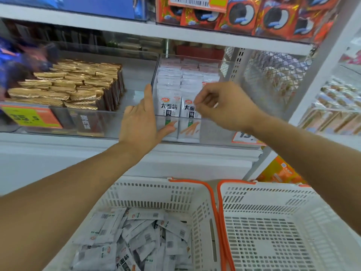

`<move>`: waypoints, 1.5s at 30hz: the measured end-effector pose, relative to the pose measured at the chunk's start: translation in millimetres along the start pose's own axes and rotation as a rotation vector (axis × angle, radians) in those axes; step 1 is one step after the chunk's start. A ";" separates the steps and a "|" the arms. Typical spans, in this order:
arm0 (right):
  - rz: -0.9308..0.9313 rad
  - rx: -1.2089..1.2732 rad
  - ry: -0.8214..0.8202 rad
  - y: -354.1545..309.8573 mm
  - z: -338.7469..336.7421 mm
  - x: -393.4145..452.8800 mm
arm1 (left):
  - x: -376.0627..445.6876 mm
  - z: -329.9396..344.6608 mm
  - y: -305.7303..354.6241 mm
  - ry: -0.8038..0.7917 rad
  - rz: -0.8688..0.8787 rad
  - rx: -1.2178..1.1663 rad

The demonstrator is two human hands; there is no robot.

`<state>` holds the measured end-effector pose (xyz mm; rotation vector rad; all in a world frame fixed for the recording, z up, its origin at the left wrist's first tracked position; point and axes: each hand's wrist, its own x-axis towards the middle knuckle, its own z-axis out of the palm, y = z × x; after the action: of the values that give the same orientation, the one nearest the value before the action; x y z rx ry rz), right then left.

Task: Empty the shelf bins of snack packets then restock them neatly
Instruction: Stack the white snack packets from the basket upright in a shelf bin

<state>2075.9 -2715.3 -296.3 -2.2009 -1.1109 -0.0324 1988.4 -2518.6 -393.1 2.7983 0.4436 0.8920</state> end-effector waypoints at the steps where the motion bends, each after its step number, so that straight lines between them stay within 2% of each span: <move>1: -0.038 0.006 -0.082 -6.7 15.6 -13.8 | -1.3 -2.8 -0.5 0.018 -0.017 -0.026; 4: 0.009 -0.113 -0.490 -1.2 84.2 -47.9 | -34.1 -7.3 -3.1 0.285 0.062 -0.068; 5: 0.071 -0.193 -0.654 8.9 109.2 -56.3 | -50.9 -4.4 -3.1 0.309 0.115 -0.132; 6: 0.160 -0.257 -0.804 22.3 140.3 -69.3 | -76.0 2.6 -6.2 0.186 0.146 -0.205; 8: 0.323 -0.323 -0.992 49.4 199.4 -100.7 | -133.4 26.7 -23.0 -0.357 0.070 -0.294; 10: 0.453 -0.289 -1.001 75.8 252.3 -139.9 | -191.0 58.2 -46.8 -0.916 -0.076 -0.224; 11: 0.522 -0.222 -0.968 85.4 274.2 -161.0 | -218.0 71.7 -59.1 -1.095 -0.126 -0.158; 12: 0.584 -0.143 -0.931 92.2 293.3 -181.4 | -242.2 83.0 -70.8 -1.208 -0.158 -0.096; 14: 0.647 -0.045 -0.894 97.4 327.2 -217.0 | -281.0 98.8 -88.3 -1.296 -0.180 -0.024; 17: 0.634 -0.106 -0.839 91.9 363.8 -249.0 | -308.3 111.7 -102.4 -1.250 -0.166 0.011; 20: 0.597 -0.175 -0.766 83.1 376.1 -254.7 | -312.1 118.4 -107.1 -1.202 -0.078 0.067; 24: 0.602 -0.184 -0.806 87.6 377.8 -248.2 | -308.6 119.6 -116.4 -1.260 0.101 0.227; 28: 0.436 -0.305 -0.828 94.7 368.0 -236.8 | -309.7 118.2 -116.4 -1.237 0.202 0.386; 30: 0.408 -0.309 -0.814 96.4 365.4 -237.5 | -309.6 118.0 -112.5 -1.221 0.243 0.390; 32: 0.436 -0.245 -0.799 93.0 364.3 -241.8 | -307.0 116.1 -111.1 -1.165 0.219 0.279; 33: 0.468 -0.213 -0.785 90.3 365.5 -245.0 | -305.1 112.6 -110.3 -1.120 0.145 0.190; 35: 0.588 -0.137 -0.730 83.0 369.9 -253.9 | -298.2 100.1 -105.8 -1.070 -0.110 -0.023; 38: 0.856 0.084 -0.670 71.7 369.6 -254.9 | -283.0 79.6 -98.3 -0.921 -0.430 -0.215; 40: 0.982 0.186 -0.701 70.2 361.4 -243.1 | -275.3 67.0 -100.3 -0.921 -0.571 -0.200; 42: 1.054 0.281 -0.720 72.8 350.7 -227.1 | -272.3 56.8 -104.0 -0.964 -0.818 -0.305; 45: 1.135 0.460 -0.498 76.0 335.1 -204.9 | -271.7 43.8 -101.6 -0.941 -1.195 -0.615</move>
<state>1912.6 -2701.4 -661.3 -2.1258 0.0757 1.1675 1779.9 -2516.0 -599.4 1.5777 1.1505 -0.4626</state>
